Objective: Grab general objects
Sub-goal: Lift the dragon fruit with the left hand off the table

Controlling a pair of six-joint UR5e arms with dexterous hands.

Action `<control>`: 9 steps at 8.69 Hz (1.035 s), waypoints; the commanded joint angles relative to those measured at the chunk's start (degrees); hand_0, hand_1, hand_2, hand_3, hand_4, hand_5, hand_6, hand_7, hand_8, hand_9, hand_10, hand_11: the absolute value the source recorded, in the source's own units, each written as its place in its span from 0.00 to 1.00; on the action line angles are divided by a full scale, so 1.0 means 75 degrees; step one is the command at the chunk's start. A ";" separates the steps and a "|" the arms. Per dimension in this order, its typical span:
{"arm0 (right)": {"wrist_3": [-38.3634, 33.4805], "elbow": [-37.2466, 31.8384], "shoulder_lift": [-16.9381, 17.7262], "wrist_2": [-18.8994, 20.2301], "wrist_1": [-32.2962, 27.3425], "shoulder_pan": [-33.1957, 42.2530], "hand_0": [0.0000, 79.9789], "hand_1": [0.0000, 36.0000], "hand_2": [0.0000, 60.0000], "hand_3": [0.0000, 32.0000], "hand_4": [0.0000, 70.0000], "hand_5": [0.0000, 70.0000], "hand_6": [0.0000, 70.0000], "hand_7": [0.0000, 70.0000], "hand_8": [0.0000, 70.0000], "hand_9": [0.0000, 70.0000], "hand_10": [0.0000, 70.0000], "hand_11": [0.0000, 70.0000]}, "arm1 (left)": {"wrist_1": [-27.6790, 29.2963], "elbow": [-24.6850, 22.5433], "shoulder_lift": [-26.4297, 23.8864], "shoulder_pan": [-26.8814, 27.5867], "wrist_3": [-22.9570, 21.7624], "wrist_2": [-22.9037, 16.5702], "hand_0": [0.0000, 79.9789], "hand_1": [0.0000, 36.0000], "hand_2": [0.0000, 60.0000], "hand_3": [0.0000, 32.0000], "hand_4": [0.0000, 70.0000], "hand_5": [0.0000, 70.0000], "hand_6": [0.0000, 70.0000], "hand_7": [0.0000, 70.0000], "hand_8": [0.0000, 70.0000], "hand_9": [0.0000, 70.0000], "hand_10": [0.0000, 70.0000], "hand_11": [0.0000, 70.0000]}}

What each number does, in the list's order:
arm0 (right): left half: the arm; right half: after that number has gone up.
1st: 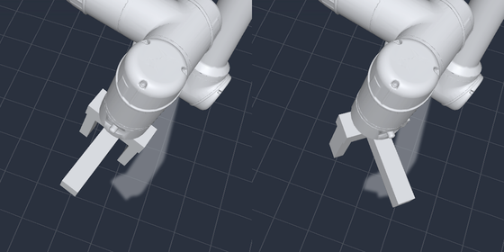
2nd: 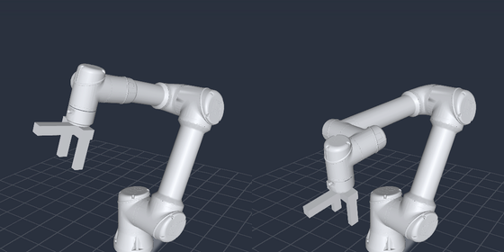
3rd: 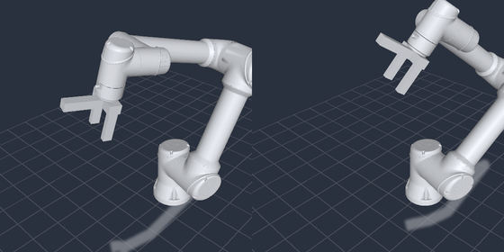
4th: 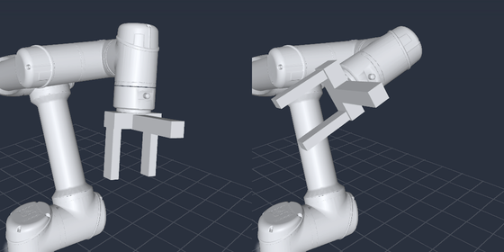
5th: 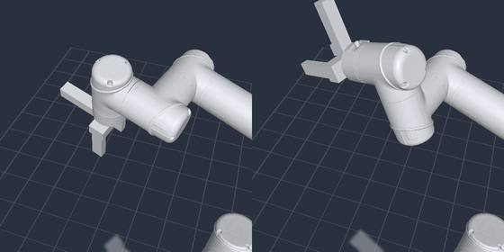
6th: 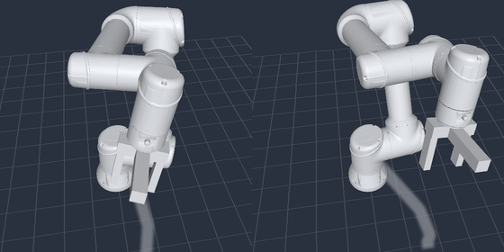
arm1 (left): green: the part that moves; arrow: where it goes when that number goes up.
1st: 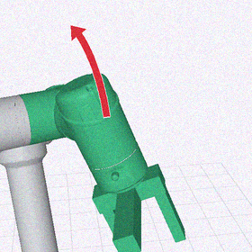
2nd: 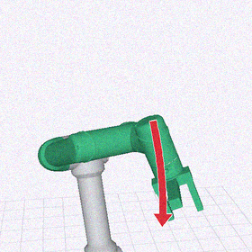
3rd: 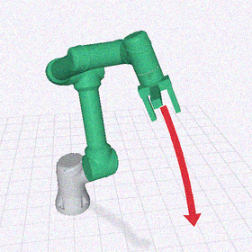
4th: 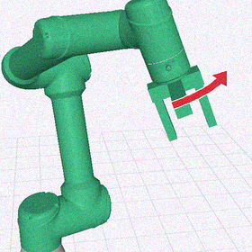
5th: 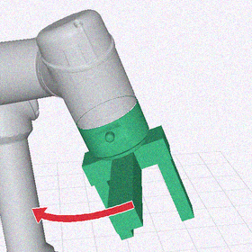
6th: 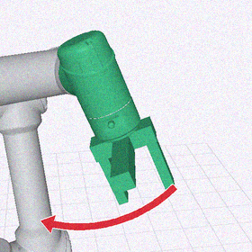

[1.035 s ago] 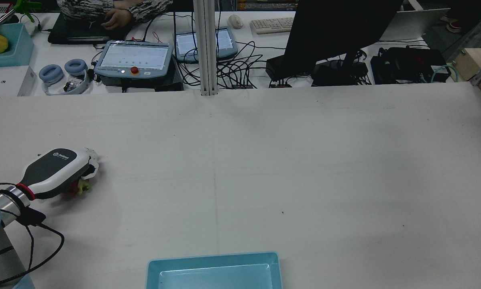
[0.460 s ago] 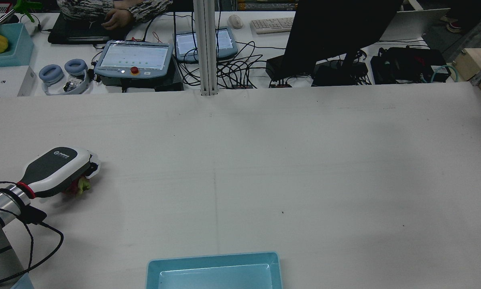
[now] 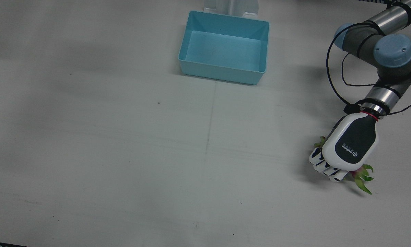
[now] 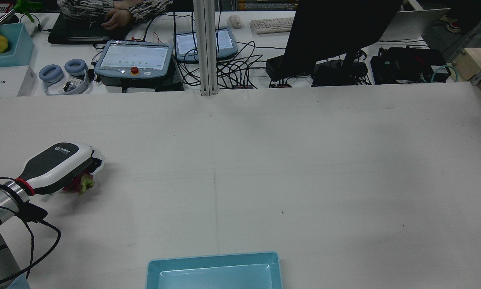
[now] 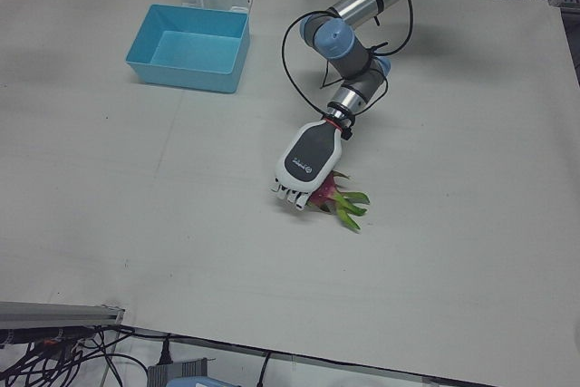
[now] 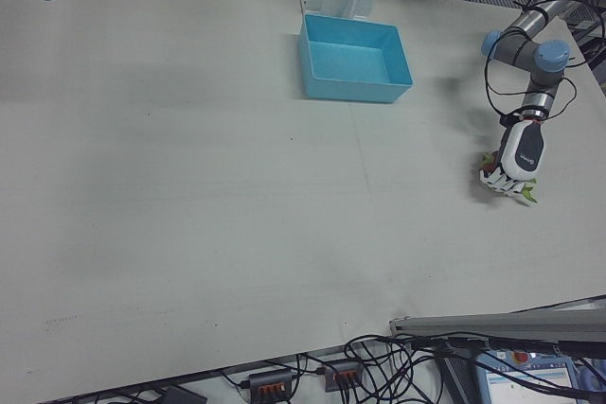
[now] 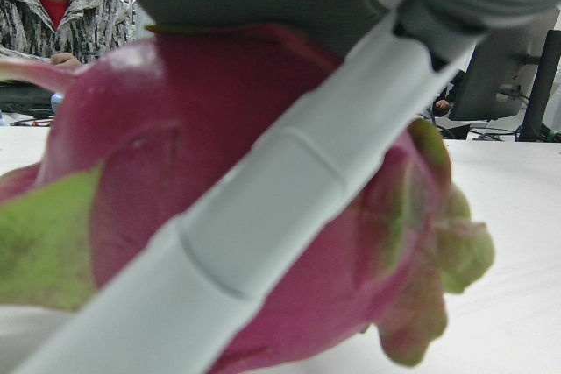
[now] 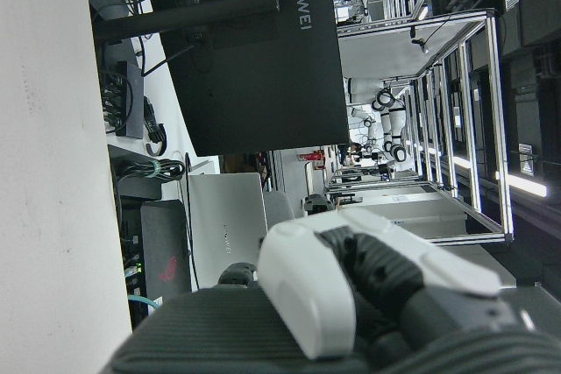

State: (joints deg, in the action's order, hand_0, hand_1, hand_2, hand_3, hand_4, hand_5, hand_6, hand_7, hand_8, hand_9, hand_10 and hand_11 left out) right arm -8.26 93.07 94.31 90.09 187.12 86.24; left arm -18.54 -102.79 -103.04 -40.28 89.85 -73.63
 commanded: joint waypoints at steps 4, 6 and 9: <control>0.0000 0.0000 0.0000 0.0000 0.0000 -0.0003 0.00 0.00 0.00 0.00 0.00 0.00 0.00 0.00 0.00 0.00 0.00 0.00 | -0.2973 -0.1060 -0.2544 -0.1366 -0.1255 -0.3954 1.00 1.00 1.00 0.00 1.00 1.00 1.00 1.00 1.00 1.00 1.00 1.00; 0.0000 0.0000 0.0000 0.0000 0.0000 -0.0003 0.00 0.00 0.00 0.00 0.00 0.00 0.00 0.00 0.00 0.00 0.00 0.00 | -0.2618 -0.1083 -0.2867 -0.1334 -0.2412 -0.4874 1.00 1.00 1.00 0.00 1.00 1.00 1.00 1.00 1.00 1.00 1.00 1.00; 0.0000 0.0000 0.0000 0.0000 0.0000 -0.0003 0.00 0.00 0.00 0.00 0.00 0.00 0.00 0.00 0.00 0.00 0.00 0.00 | -0.1424 -0.1072 -0.2820 -0.0949 -0.3947 -0.5533 1.00 1.00 1.00 0.00 1.00 1.00 1.00 1.00 1.00 1.00 1.00 1.00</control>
State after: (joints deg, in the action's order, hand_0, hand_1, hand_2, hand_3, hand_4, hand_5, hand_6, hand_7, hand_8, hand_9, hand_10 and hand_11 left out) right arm -8.26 93.07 94.31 90.09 187.12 86.24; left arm -35.57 -110.89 -124.21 -49.90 68.74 -111.53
